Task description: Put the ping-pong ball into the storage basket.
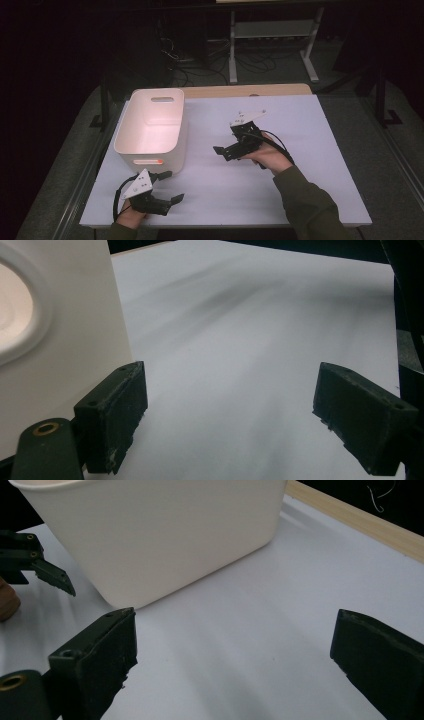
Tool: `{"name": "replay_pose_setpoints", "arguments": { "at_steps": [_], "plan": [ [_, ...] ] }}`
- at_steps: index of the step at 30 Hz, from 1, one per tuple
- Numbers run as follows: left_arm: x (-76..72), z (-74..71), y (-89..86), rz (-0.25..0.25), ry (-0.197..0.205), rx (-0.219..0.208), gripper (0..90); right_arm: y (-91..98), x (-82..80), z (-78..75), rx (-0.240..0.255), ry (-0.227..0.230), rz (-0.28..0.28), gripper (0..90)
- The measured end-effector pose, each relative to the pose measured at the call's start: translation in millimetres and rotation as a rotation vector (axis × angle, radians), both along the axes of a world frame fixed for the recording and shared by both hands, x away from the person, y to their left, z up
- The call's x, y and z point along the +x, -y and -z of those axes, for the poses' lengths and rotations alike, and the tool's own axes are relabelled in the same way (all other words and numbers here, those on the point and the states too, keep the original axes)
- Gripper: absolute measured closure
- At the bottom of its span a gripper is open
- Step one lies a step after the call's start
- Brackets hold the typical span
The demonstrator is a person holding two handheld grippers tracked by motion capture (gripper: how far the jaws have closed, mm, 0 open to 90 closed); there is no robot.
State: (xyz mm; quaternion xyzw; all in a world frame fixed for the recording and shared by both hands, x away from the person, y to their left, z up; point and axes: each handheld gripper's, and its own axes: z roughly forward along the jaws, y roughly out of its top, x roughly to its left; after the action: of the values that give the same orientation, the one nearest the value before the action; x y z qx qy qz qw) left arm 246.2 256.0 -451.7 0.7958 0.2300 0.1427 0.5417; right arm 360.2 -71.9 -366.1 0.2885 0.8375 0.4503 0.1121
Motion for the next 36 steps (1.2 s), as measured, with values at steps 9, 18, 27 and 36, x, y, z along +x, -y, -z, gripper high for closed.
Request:
{"name": "replay_pose_setpoints", "arguments": {
  "at_steps": [9, 18, 27, 36],
  "plan": [
    [0.1, 0.0, -0.2, -0.001, 0.000, 0.000, 14.0, 17.9, -13.5, 17.5, 0.008, 0.003, 0.032, 4.1],
    [-0.2, 0.0, 0.2, -0.001, 0.000, 0.001, 14.0, 35.0, -24.9, 32.8, 0.006, 0.004, 0.076, 4.2],
    [-0.3, 0.0, 0.3, 0.000, 0.000, 0.001, 14.0, 53.4, -35.1, 45.5, 0.018, -0.009, 0.115, 4.3],
    [-0.3, 0.1, 0.9, 0.000, -0.002, 0.002, 14.0, 74.8, -46.1, 53.0, 0.031, -0.004, 0.165, 4.7]
  ]
}}
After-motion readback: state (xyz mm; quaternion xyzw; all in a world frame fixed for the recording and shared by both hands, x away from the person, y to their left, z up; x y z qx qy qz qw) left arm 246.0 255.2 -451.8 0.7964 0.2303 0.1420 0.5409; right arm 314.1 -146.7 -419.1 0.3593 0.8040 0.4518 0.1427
